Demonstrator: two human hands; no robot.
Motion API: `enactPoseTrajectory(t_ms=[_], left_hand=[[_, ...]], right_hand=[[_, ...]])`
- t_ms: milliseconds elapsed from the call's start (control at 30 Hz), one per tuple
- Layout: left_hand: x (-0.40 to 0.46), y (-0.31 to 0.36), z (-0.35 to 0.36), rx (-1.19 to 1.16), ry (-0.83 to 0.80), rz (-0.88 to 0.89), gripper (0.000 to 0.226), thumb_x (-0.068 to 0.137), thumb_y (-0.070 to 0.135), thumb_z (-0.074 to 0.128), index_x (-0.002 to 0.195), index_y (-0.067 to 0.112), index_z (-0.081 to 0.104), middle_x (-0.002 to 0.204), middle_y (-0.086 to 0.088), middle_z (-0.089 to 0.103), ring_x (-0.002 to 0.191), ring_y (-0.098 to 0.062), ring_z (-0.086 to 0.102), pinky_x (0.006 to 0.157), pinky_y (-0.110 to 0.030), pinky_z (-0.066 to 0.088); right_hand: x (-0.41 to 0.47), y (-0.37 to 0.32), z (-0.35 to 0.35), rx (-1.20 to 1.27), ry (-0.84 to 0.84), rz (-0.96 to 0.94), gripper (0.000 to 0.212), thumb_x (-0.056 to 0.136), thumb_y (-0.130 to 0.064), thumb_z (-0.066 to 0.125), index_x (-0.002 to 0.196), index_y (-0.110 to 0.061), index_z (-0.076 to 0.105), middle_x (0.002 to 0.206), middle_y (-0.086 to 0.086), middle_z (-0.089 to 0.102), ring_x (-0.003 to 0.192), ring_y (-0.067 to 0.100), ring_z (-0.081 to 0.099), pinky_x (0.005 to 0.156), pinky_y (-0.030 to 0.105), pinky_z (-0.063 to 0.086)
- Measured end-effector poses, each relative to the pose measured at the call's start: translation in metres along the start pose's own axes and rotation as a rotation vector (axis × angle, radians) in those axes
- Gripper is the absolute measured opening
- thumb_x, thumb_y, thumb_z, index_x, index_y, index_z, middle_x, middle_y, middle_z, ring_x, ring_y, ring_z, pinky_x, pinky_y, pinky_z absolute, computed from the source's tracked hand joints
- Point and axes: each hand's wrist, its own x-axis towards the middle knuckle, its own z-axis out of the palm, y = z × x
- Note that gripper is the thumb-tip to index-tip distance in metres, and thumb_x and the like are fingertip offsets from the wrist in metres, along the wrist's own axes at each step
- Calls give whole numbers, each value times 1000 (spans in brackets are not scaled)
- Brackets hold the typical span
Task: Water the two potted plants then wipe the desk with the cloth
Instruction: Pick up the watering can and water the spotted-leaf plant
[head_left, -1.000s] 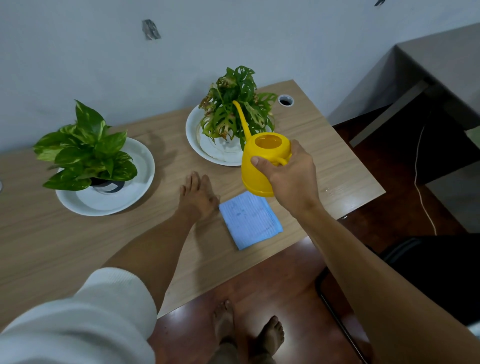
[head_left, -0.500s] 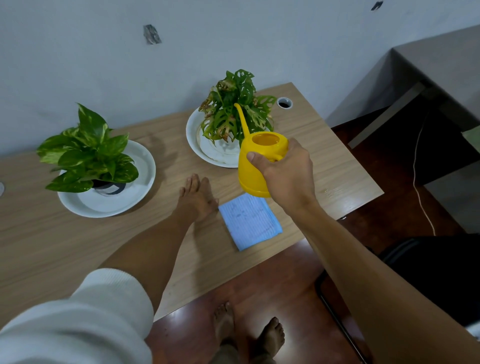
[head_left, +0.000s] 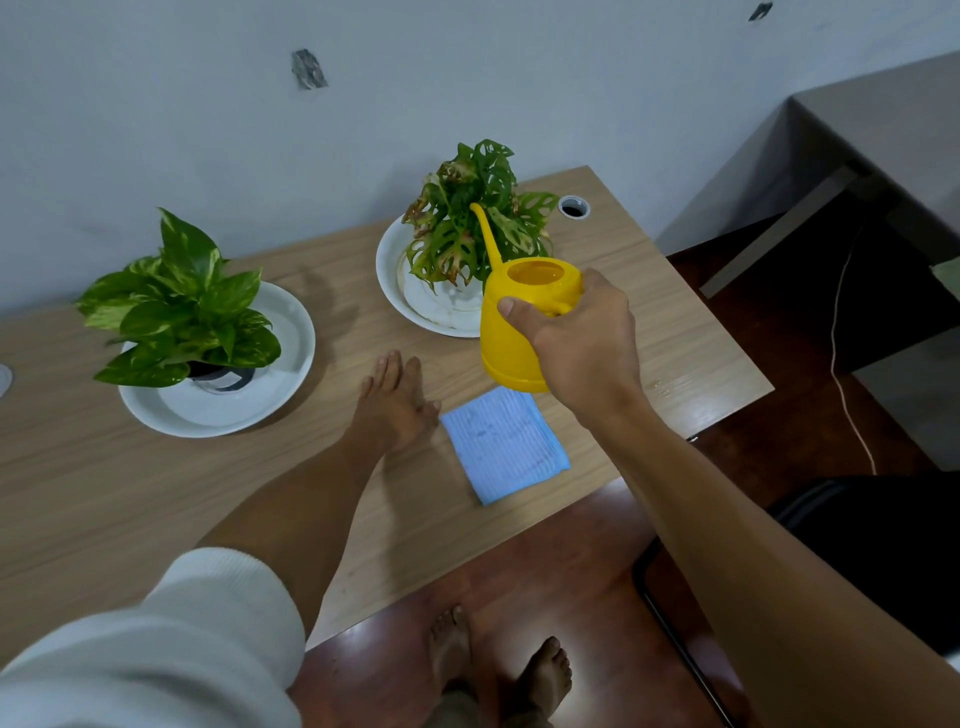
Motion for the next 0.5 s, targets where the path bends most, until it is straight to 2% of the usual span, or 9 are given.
enactPoseTrajectory(t_ms=[200, 500], left_hand=[[0, -5, 8, 7, 13, 5, 85, 101, 61, 39, 164, 24, -3, 171, -8, -16, 158, -25, -16, 126, -47, -5], [-1, -4, 6, 8, 7, 2, 85, 101, 62, 38, 165, 23, -4, 171, -8, -17, 158, -24, -17, 127, -47, -5]], right_hand=[[-2, -2, 1, -22, 20, -3, 61, 77, -44, 87, 123, -13, 61, 112, 1, 69, 106, 23, 65, 86, 38, 57], [-7, -6, -3, -58, 29, -8, 59, 79, -45, 85, 121, -11, 60, 108, 1, 66, 105, 23, 63, 76, 31, 48]])
